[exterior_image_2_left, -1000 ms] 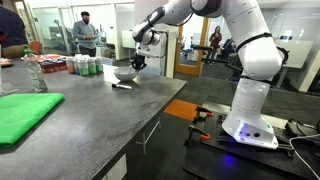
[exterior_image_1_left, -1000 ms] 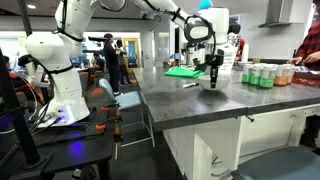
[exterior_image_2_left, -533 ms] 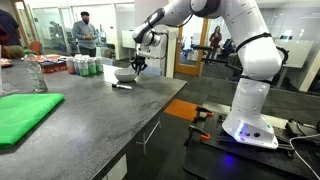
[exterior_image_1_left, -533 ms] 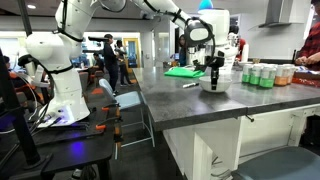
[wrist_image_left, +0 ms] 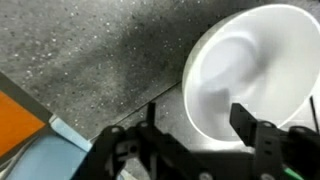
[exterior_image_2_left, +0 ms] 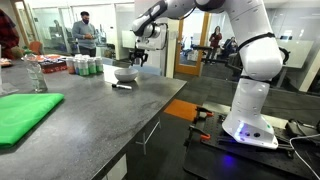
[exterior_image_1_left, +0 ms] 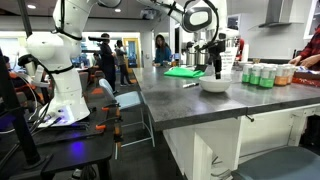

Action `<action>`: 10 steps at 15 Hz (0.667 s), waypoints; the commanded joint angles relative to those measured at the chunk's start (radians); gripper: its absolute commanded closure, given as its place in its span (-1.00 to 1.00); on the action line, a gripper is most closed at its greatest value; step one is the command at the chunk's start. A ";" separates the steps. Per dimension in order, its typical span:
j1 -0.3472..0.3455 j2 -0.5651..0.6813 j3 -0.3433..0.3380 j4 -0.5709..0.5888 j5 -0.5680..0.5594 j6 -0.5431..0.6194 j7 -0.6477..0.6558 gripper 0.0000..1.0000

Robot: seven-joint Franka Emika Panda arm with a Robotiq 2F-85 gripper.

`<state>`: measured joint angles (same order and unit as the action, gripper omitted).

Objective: Pick up the bowl and move it to the right.

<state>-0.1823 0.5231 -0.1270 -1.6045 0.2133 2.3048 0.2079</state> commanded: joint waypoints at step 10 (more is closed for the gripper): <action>0.189 -0.101 -0.010 0.112 -0.302 -0.291 0.182 -1.00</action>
<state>0.0057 0.4241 -0.1425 -1.5167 -0.0612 2.0627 0.3974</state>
